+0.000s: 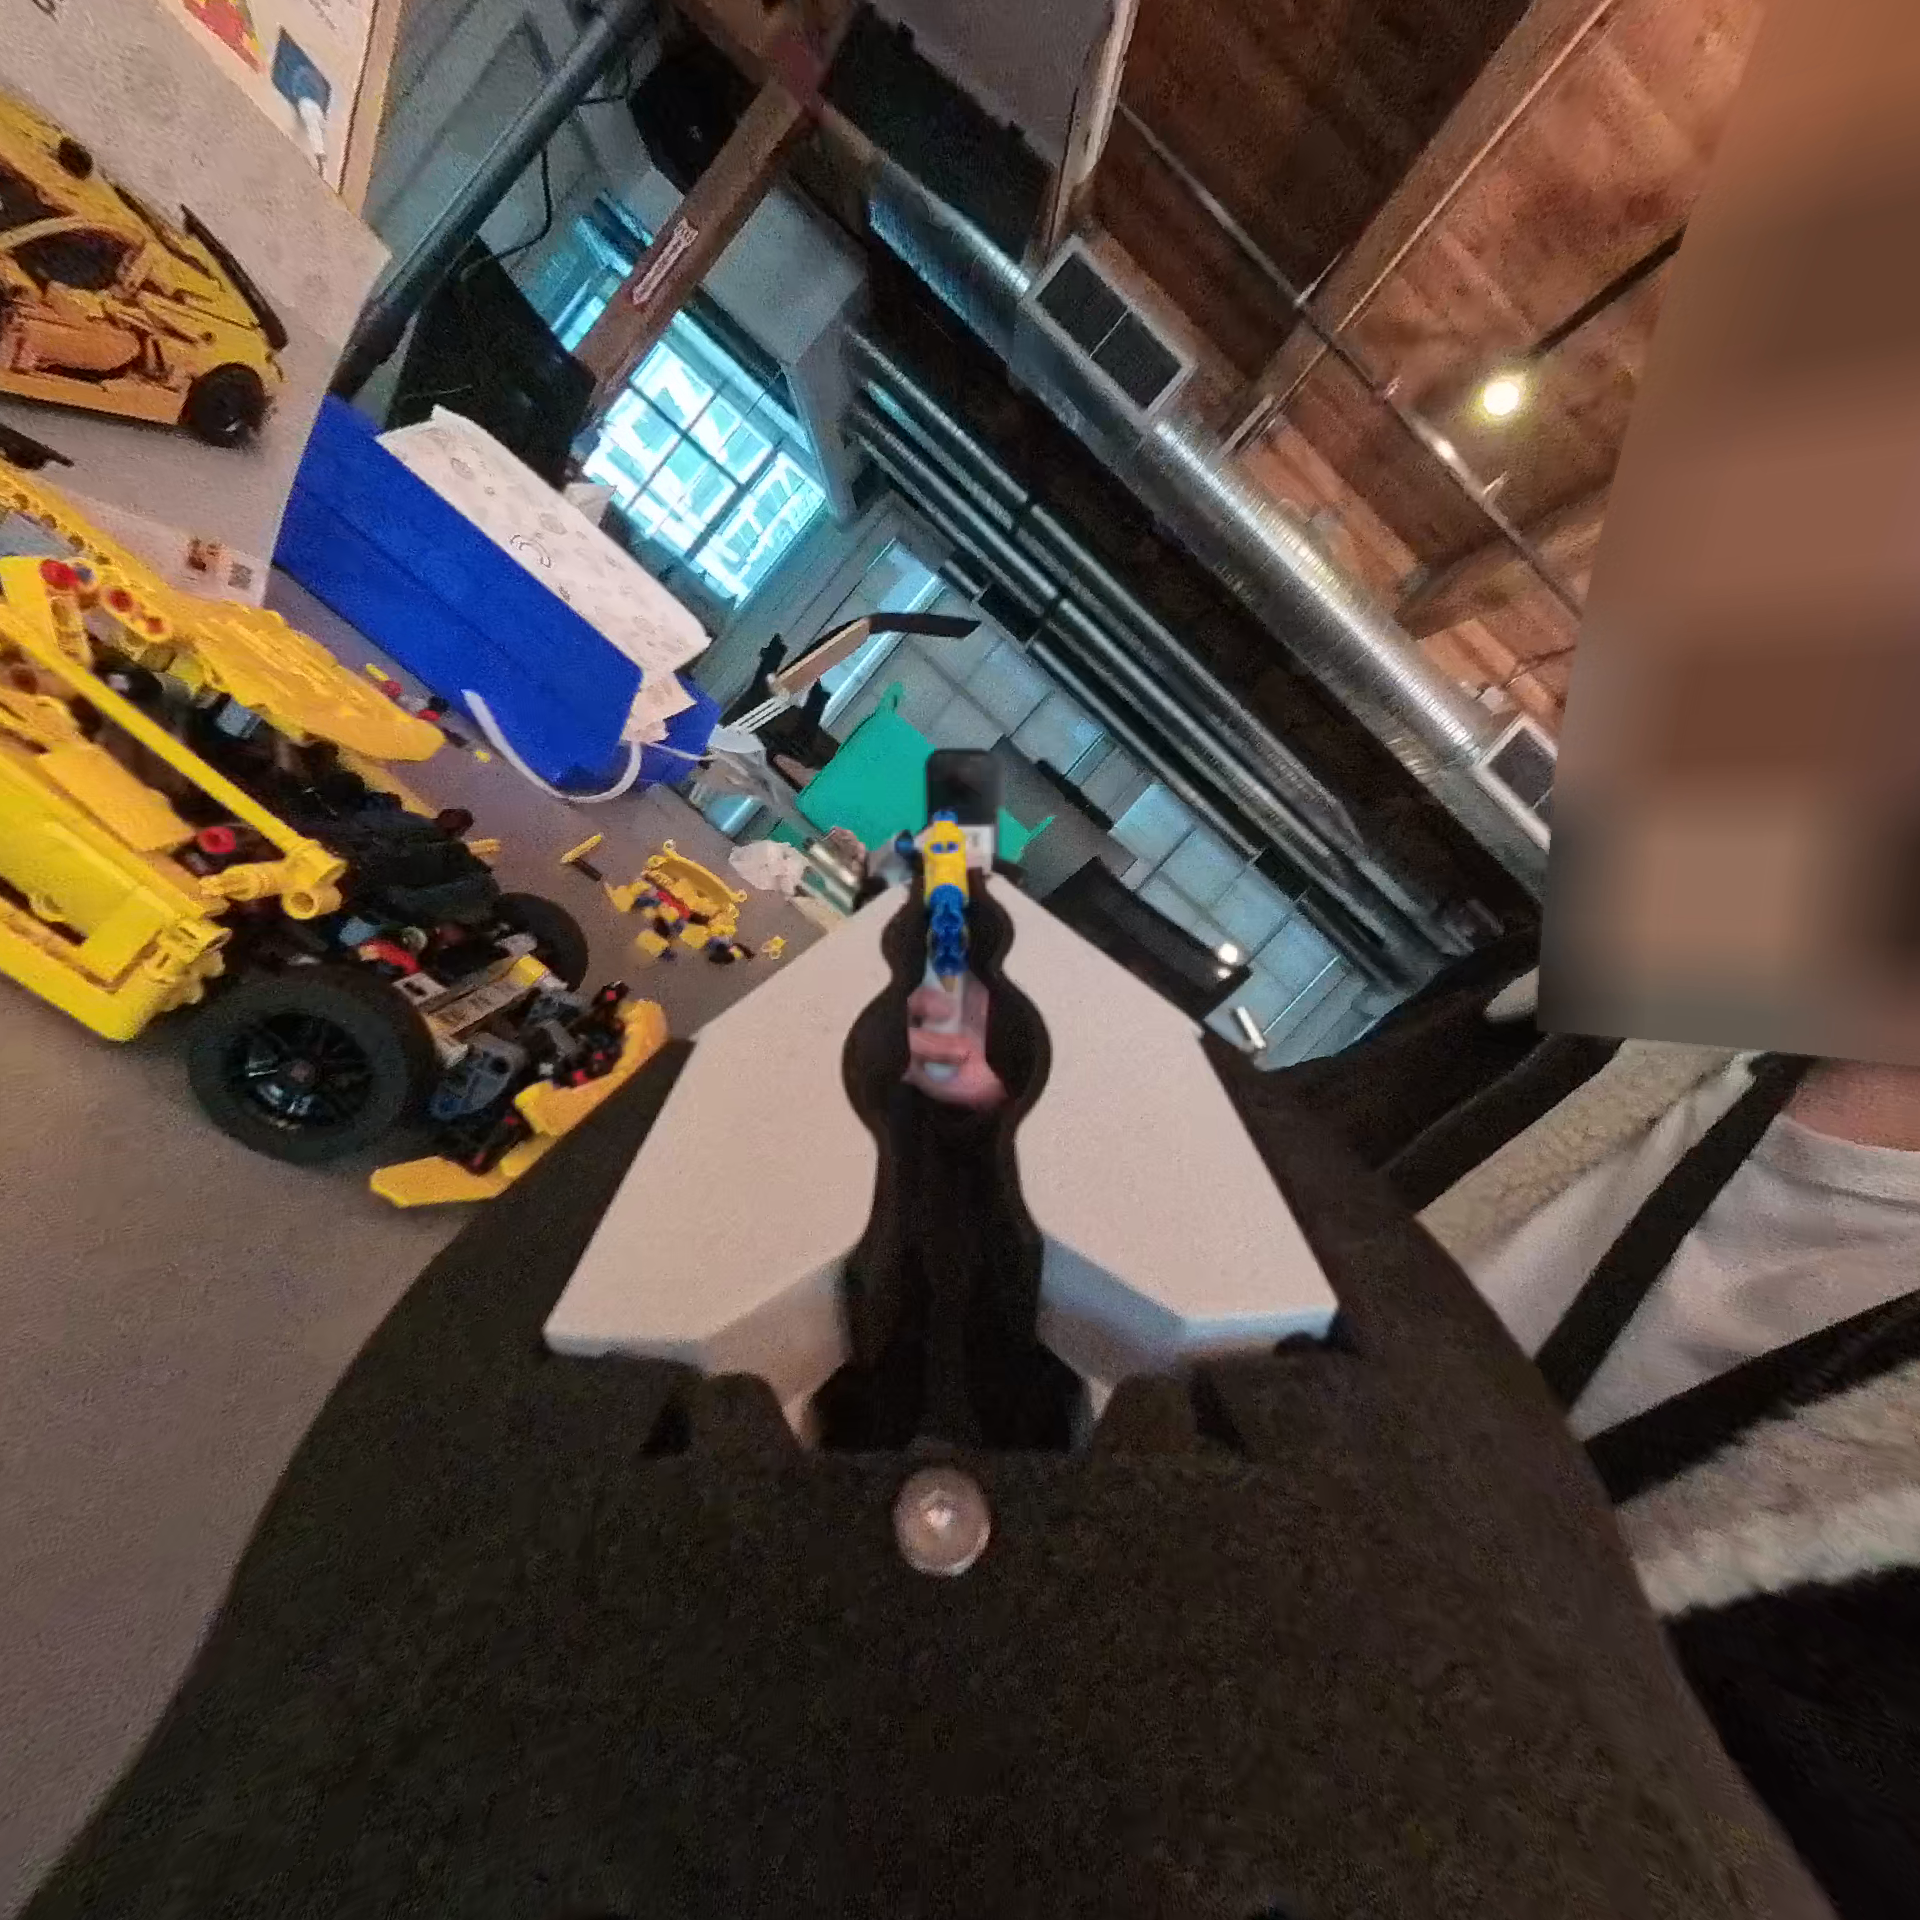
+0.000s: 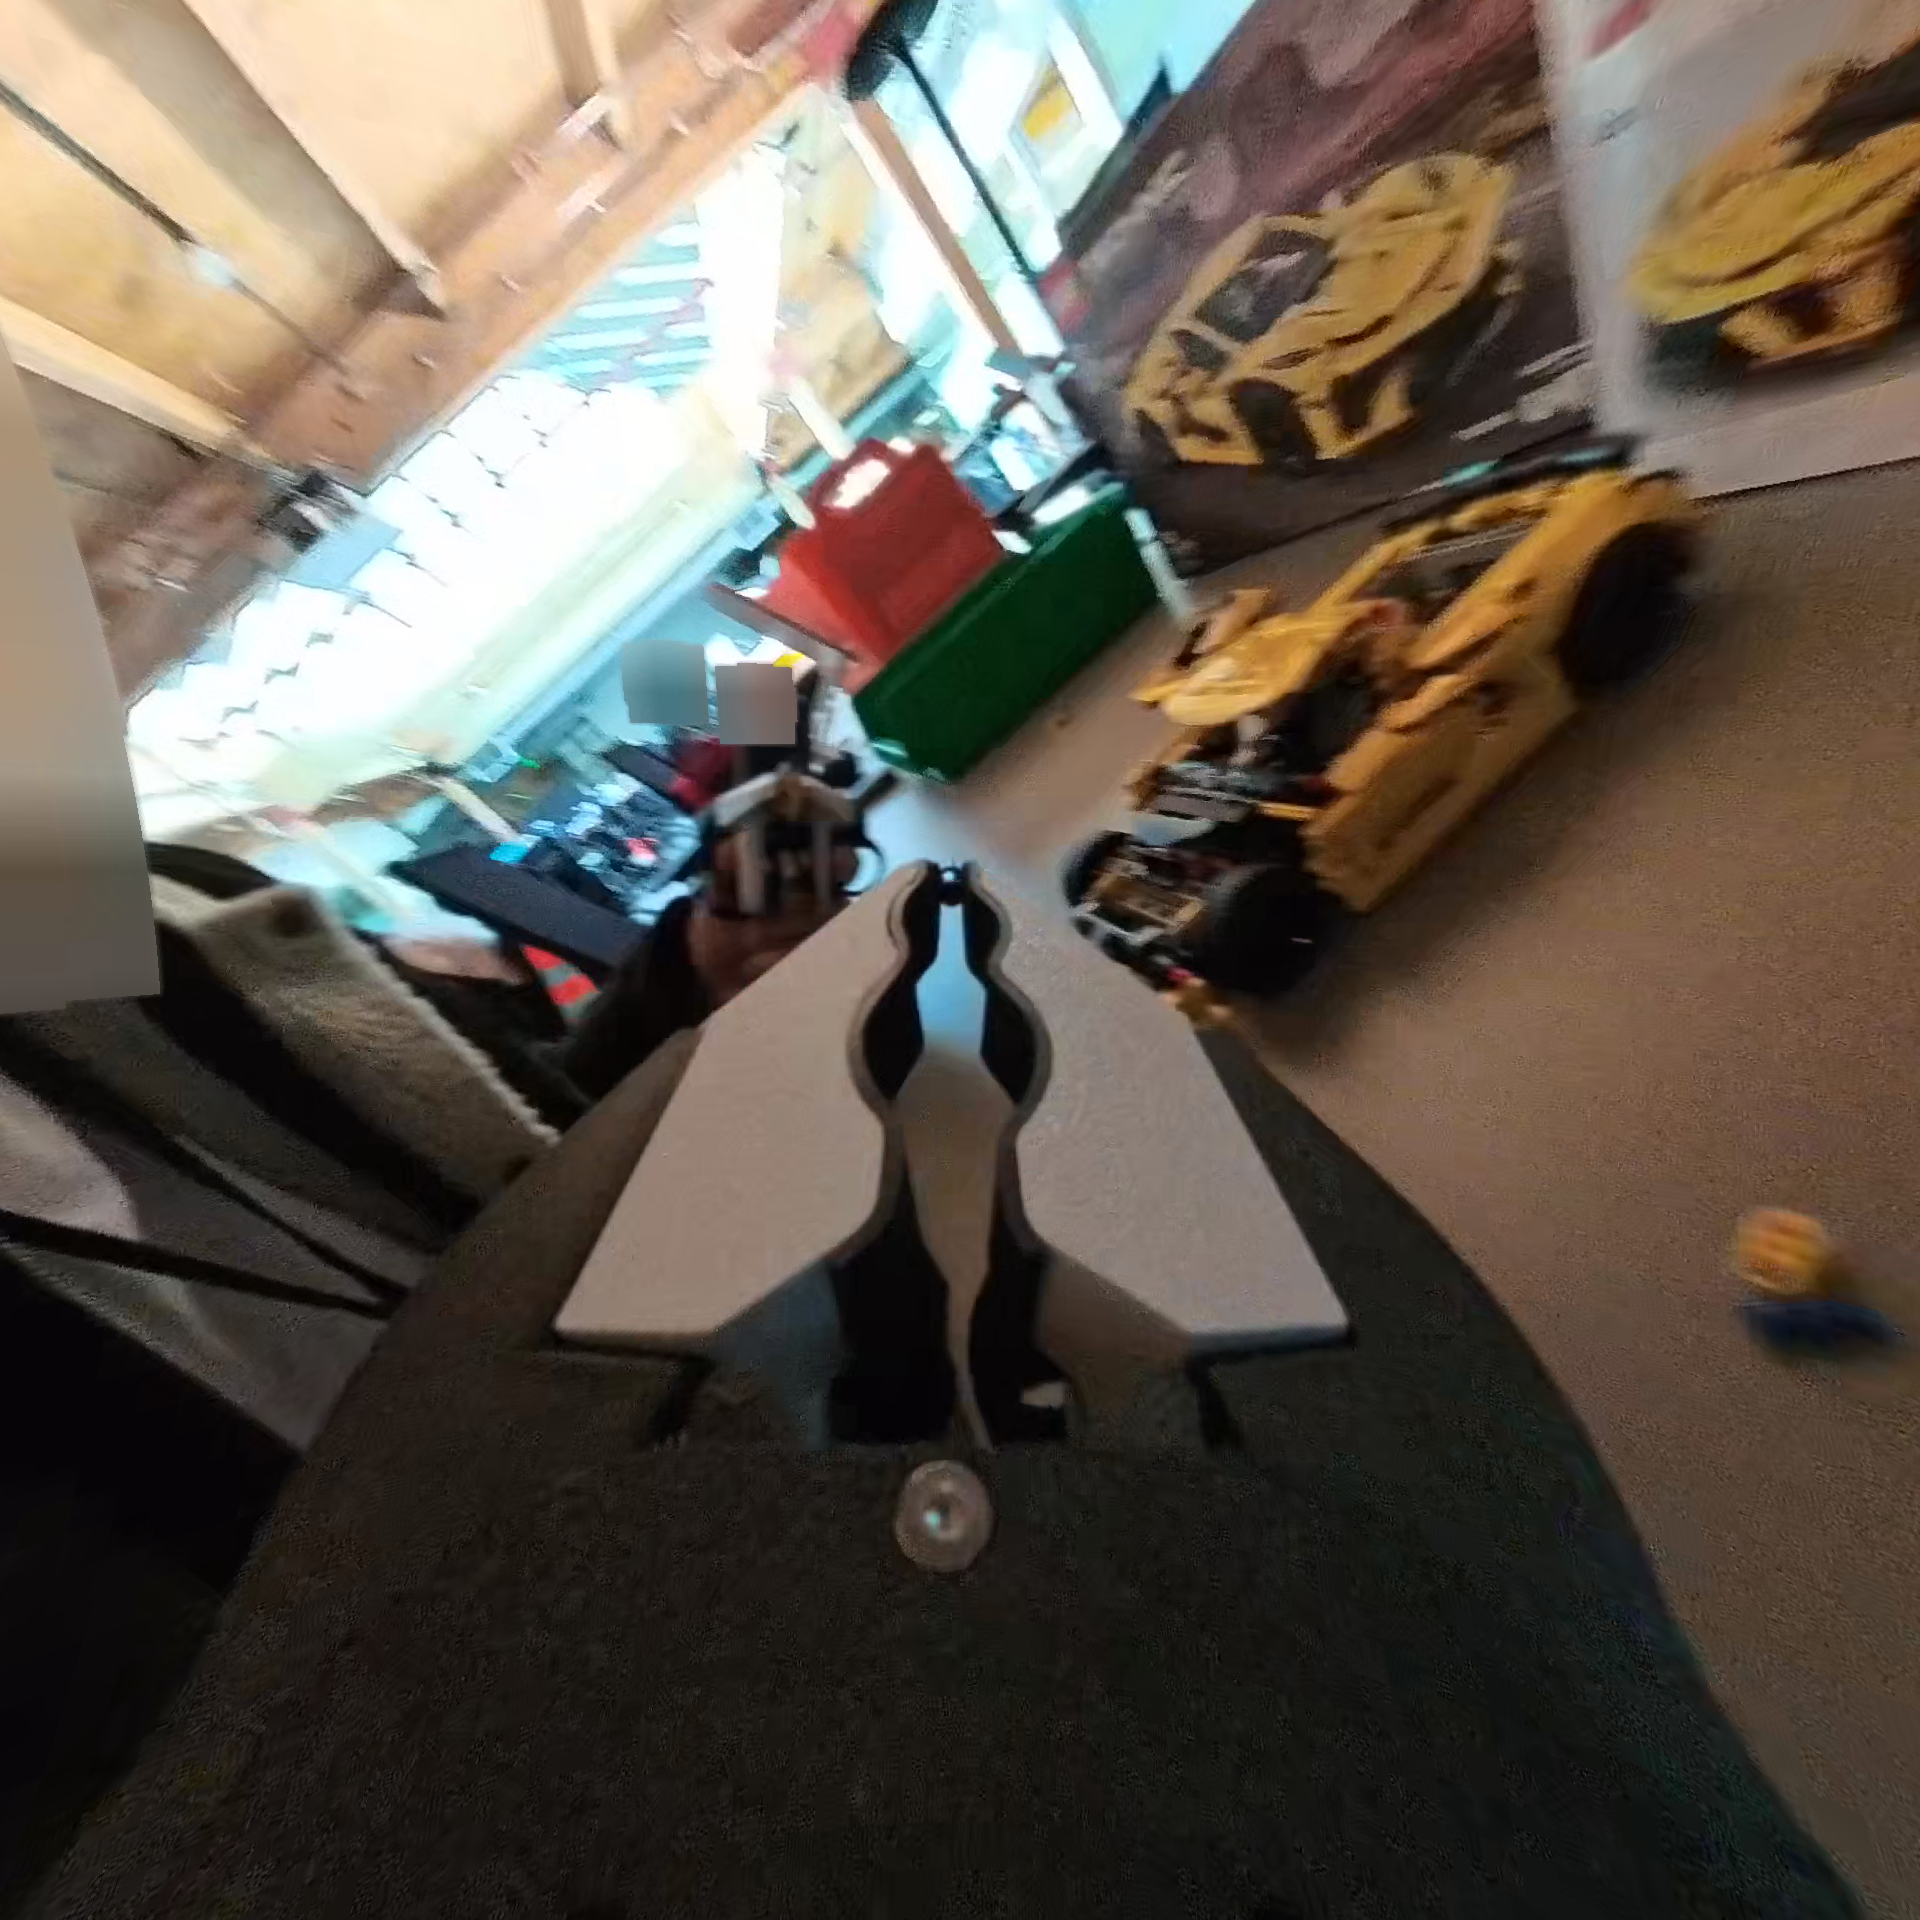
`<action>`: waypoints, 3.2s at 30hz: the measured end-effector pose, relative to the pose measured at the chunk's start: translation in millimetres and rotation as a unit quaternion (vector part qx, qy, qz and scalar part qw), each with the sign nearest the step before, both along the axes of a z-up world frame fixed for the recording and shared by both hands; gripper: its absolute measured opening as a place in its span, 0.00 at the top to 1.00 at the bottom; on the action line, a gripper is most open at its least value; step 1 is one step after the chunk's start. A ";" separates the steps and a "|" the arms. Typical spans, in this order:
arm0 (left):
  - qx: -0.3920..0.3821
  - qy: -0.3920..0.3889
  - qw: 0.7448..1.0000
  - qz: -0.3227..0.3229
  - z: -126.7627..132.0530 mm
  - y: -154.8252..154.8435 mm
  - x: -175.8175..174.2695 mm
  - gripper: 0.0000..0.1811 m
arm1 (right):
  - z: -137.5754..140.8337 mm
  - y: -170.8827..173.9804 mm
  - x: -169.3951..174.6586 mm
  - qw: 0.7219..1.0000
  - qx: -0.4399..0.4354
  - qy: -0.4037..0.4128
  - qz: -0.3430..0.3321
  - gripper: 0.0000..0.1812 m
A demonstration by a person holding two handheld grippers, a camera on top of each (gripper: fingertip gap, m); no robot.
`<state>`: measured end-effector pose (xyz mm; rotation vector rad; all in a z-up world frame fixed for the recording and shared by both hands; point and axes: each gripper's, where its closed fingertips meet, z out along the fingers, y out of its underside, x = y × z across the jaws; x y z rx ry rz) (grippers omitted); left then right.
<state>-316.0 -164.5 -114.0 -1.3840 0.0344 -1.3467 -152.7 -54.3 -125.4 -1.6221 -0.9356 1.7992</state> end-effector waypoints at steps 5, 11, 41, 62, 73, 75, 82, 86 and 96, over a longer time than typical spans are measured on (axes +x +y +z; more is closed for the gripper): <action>-0.020 0.074 0.995 -0.062 -16.6 -0.2 40.2 0.96 | -95.4 123.7 92.9 0.880 0.177 -0.376 -0.228 0.98; -0.041 0.058 0.995 -0.064 -20.4 3.1 39.5 0.96 | -121.0 140.8 107.9 0.866 0.152 -0.405 -0.249 0.88; 0.027 0.208 0.975 -0.079 -26.0 -13.8 77.2 0.96 | -10.6 -123.3 -94.2 0.984 -0.032 -0.014 0.176 0.98; 0.009 0.209 0.977 -0.030 -28.9 0.5 57.2 0.96 | -123.6 144.1 117.1 0.850 0.133 -0.419 -0.289 0.90; -0.031 0.045 0.997 -0.049 -12.7 6.9 47.0 0.96 | -19.1 -41.0 -65.9 0.943 0.312 -0.106 -0.047 0.69; -0.035 0.035 0.998 -0.050 -12.4 7.2 46.7 0.96 | -8.9 -89.0 -100.5 0.941 0.335 -0.032 -0.030 0.68; -0.041 0.003 0.995 -0.088 -9.6 1.7 49.5 0.96 | -4.3 -118.5 -122.3 0.888 0.456 0.002 -0.057 0.71; -0.047 0.005 0.986 -0.163 -10.8 -13.1 63.9 0.97 | -8.2 -133.9 -112.1 0.881 0.472 0.024 0.001 0.73; -0.070 0.038 0.981 -0.180 -21.8 -13.6 75.4 0.96 | -16.2 -123.6 -111.0 0.848 0.530 -0.023 -0.020 0.87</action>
